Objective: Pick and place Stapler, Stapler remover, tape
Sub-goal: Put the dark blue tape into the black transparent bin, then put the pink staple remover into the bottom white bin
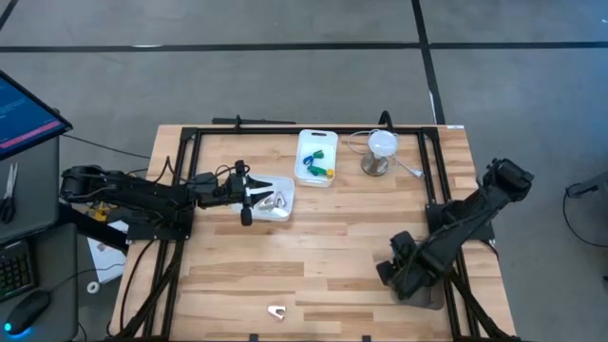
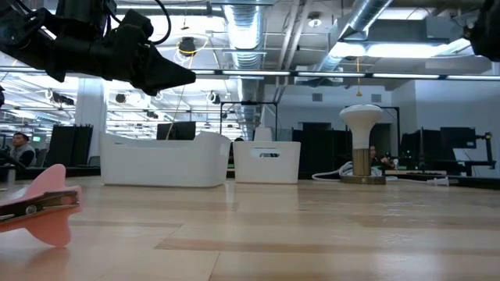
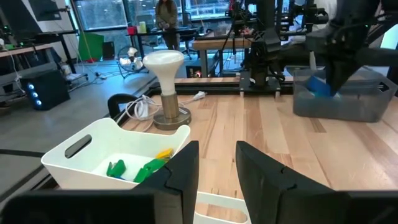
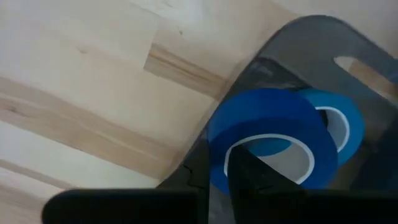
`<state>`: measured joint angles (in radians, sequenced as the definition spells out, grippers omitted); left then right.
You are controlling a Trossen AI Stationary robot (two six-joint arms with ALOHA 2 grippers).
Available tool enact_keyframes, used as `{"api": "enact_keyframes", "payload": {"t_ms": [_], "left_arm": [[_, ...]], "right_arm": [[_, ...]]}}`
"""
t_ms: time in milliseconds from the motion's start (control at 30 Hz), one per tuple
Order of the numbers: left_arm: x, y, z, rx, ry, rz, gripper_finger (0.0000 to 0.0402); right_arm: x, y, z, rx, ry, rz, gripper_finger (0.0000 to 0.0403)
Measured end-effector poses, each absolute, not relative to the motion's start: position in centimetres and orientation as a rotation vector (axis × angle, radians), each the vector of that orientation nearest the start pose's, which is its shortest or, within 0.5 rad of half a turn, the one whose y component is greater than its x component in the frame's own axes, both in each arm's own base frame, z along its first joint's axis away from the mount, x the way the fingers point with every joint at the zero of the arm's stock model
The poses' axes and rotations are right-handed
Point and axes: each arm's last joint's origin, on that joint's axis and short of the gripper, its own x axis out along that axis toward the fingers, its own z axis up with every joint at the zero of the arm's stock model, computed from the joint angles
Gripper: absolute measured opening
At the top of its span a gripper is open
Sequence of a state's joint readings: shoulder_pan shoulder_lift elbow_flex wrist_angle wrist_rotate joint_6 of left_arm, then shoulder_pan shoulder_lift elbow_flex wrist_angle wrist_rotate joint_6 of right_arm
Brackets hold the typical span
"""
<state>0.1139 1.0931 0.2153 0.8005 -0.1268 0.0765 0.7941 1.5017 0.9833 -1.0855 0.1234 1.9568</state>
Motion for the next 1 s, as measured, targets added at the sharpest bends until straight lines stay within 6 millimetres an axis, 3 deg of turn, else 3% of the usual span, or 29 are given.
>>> {"api": "enact_keyframes", "payload": {"t_ms": [100,267,467,667,833,1000], "left_arm": [[19.6,2.6,18.0,0.075,0.087,0.238,0.0096],[19.6,2.6,18.0,0.072,0.090,0.238,0.0098],[19.6,2.6,17.9,0.071,0.096,0.237,0.0098],[19.6,2.6,17.9,0.071,0.096,0.237,0.0098],[19.6,2.6,17.9,0.071,0.098,0.237,0.0098],[19.6,2.3,17.9,0.067,0.094,0.147,0.0096]], "right_arm": [[17.3,17.4,19.5,0.815,1.267,-0.943,0.0023],[17.6,17.5,18.5,0.770,1.293,-0.964,0.0068],[18.4,16.8,18.6,0.730,1.359,-0.911,0.0112],[19.4,15.2,20.2,0.762,1.405,-0.768,0.0127],[21.2,13.2,22.2,0.778,1.268,-0.565,0.0119],[23.9,11.4,24.5,0.553,0.952,-0.314,0.0111]]}}
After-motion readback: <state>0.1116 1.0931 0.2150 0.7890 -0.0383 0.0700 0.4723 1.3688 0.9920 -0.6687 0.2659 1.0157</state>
